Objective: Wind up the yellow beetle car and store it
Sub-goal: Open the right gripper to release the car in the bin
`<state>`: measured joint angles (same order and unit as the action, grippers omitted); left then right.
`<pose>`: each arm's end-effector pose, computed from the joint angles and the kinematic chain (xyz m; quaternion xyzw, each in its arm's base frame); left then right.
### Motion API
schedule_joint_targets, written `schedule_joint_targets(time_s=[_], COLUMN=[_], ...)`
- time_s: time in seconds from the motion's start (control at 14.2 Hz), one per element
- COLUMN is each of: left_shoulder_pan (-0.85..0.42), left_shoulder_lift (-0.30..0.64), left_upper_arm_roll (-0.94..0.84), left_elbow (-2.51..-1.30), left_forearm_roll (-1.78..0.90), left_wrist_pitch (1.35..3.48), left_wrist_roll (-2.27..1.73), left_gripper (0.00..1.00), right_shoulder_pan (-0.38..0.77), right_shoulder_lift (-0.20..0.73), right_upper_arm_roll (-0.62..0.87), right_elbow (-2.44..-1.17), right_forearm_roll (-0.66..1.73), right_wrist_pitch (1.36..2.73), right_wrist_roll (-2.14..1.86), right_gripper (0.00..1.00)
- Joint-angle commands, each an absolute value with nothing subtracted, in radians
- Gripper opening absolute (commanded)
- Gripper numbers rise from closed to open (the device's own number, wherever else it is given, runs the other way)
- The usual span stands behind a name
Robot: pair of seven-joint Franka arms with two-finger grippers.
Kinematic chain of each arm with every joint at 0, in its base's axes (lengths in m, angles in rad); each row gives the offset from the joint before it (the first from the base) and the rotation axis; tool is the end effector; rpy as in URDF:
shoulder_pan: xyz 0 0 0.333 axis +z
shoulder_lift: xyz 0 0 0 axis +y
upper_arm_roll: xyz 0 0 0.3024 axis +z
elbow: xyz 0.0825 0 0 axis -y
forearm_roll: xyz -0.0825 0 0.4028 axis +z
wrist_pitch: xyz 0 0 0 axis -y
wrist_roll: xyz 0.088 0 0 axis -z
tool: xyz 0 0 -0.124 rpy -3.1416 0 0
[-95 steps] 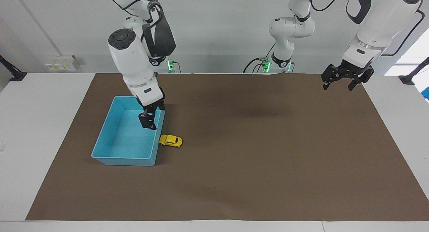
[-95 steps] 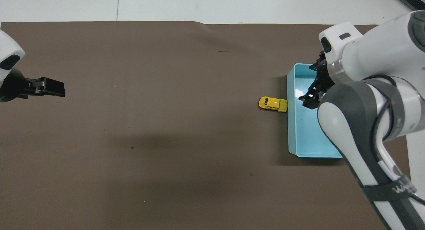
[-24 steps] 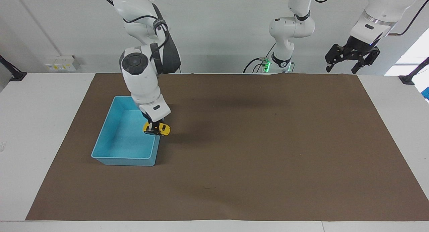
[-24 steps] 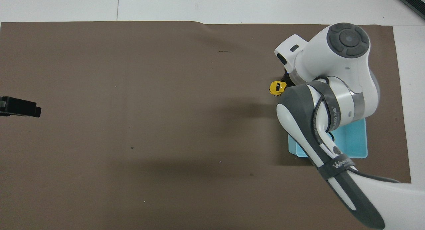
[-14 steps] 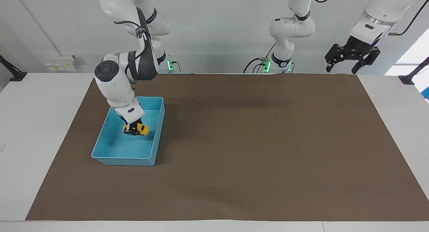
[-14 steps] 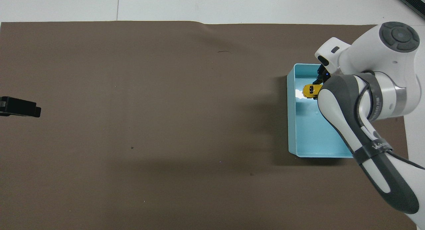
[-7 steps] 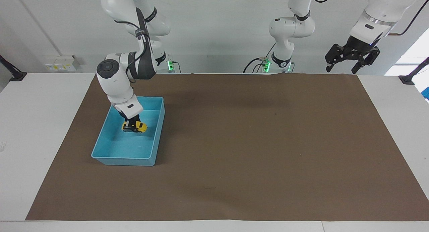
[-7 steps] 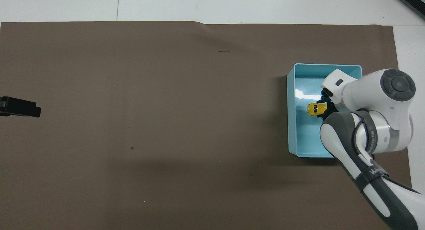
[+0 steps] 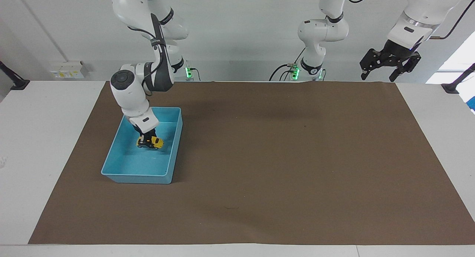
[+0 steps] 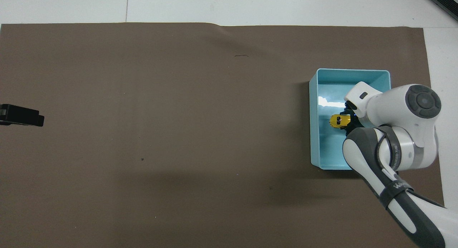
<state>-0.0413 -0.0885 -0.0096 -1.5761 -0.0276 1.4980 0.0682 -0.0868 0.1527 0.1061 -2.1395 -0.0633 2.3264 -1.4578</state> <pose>0.5384 -0.0313 0.6342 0.9981 -0.0606 0.0053 0.0133 0.5767 0.0091 0.2948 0.7253 0.6881 0.0032 0.0232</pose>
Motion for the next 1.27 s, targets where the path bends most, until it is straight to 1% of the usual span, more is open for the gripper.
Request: schedule_joint_targets(time_s=[0.0, 0.14, 0.57, 0.64, 0.71, 0.78, 0.85, 0.92, 1.2], left_shoulder_pan=[-0.021, -0.021, -0.021, -0.021, -0.021, -0.021, -0.021, -0.021, -0.021], left_shoulder_lift=[-0.103, -0.103, -0.103, -0.103, -0.103, -0.103, -0.103, -0.103, -0.103], left_upper_arm_roll=[-0.018, -0.018, -0.018, -0.018, -0.018, -0.018, -0.018, -0.018, -0.018], left_elbow=[-1.583, -1.585, -1.583, -1.585, -1.583, -1.585, -1.583, -1.583, -1.583], left_forearm_roll=[-0.038, -0.038, -0.038, -0.038, -0.038, -0.038, -0.038, -0.038, -0.038], left_wrist_pitch=[1.488, 1.488, 1.488, 1.488, 1.488, 1.488, 1.488, 1.488, 1.488], left_wrist_roll=[0.077, 0.077, 0.077, 0.077, 0.077, 0.077, 0.077, 0.077, 0.077], left_gripper=[1.00, 1.00, 1.00, 1.00, 1.00, 1.00, 1.00, 1.00, 1.00], right_shoulder_pan=[-0.104, -0.104, -0.103, -0.103, -0.103, -0.098, -0.097, -0.095, -0.089], right_shoulder_lift=[0.169, 0.190, 0.213, 0.213, 0.213, 0.213, 0.215, 0.218, 0.213], right_upper_arm_roll=[0.117, 0.117, 0.117, 0.117, 0.117, 0.117, 0.117, 0.117, 0.118], right_elbow=[-2.155, -2.157, -2.168, -2.168, -2.166, -2.166, -2.161, -2.157, -2.129], right_forearm_roll=[-0.074, -0.074, -0.074, -0.074, -0.074, -0.074, -0.074, -0.074, -0.074], right_wrist_pitch=[2.359, 2.376, 2.421, 2.418, 2.416, 2.415, 2.407, 2.402, 2.367], right_wrist_roll=[-1.482, -1.483, -1.488, -1.486, -1.485, -1.471, -1.477, -1.482, -1.476], right_gripper=[0.00, 0.00, 0.00, 0.04, 0.36, 0.80, 0.97, 1.00, 1.00])
